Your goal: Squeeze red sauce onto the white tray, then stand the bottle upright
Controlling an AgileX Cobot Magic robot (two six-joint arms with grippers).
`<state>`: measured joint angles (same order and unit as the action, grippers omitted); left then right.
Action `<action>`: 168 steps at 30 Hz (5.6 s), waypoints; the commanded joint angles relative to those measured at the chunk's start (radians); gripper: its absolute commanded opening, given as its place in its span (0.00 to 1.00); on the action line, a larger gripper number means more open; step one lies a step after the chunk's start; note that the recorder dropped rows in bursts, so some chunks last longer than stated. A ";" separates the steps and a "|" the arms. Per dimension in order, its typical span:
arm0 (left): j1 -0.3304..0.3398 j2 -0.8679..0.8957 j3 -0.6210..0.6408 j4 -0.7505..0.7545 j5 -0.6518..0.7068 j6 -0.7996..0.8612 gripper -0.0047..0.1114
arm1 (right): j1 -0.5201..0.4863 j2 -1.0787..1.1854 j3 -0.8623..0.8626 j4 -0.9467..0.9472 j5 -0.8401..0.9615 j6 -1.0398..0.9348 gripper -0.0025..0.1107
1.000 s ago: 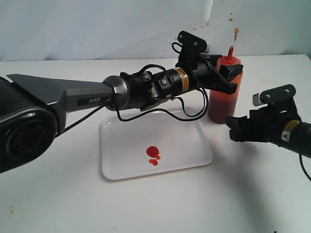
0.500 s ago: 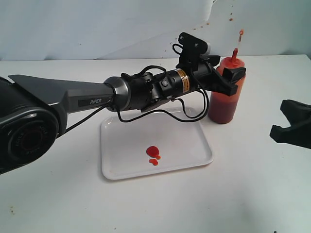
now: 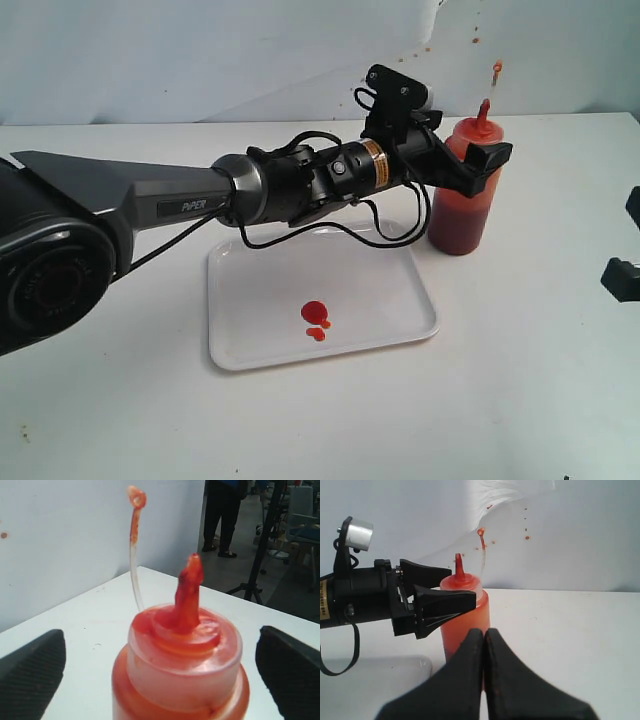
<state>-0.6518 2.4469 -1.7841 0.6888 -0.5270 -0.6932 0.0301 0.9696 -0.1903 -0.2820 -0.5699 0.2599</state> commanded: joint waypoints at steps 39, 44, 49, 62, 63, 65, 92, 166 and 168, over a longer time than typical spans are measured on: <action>0.421 -0.362 0.067 1.056 -0.694 -1.331 0.64 | -0.001 -0.034 0.009 0.006 0.137 0.010 0.02; 0.495 -0.500 0.136 1.056 -0.694 -1.264 0.34 | -0.001 -0.034 0.009 0.006 0.134 0.011 0.02; 0.556 -0.648 0.221 1.056 -0.694 -1.269 0.14 | -0.001 -0.034 0.009 0.006 0.123 0.023 0.02; 0.679 -1.023 0.433 1.056 -0.694 -1.261 0.04 | -0.001 -0.034 0.009 0.002 0.053 0.110 0.02; 0.685 -1.050 0.444 1.056 -0.694 -1.261 0.04 | -0.001 -0.034 0.009 0.002 0.046 0.119 0.02; 0.692 -1.106 0.468 1.056 -0.694 -1.261 0.04 | -0.001 -0.034 0.009 0.002 0.033 0.118 0.02; 0.692 -1.996 0.852 1.056 -0.056 -1.259 0.04 | -0.001 -0.034 0.009 0.006 0.028 0.118 0.02; 0.623 -2.447 0.949 0.435 -0.040 -0.683 0.04 | -0.001 -0.034 0.009 0.006 0.033 0.118 0.02; 0.623 -2.447 1.001 0.241 -0.040 -0.558 0.04 | -0.001 -0.034 0.009 0.006 0.033 0.118 0.02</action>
<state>-0.0236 -0.0008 -0.8493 1.2153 -0.5828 -1.4507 0.0301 0.9379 -0.1885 -0.2820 -0.5288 0.3767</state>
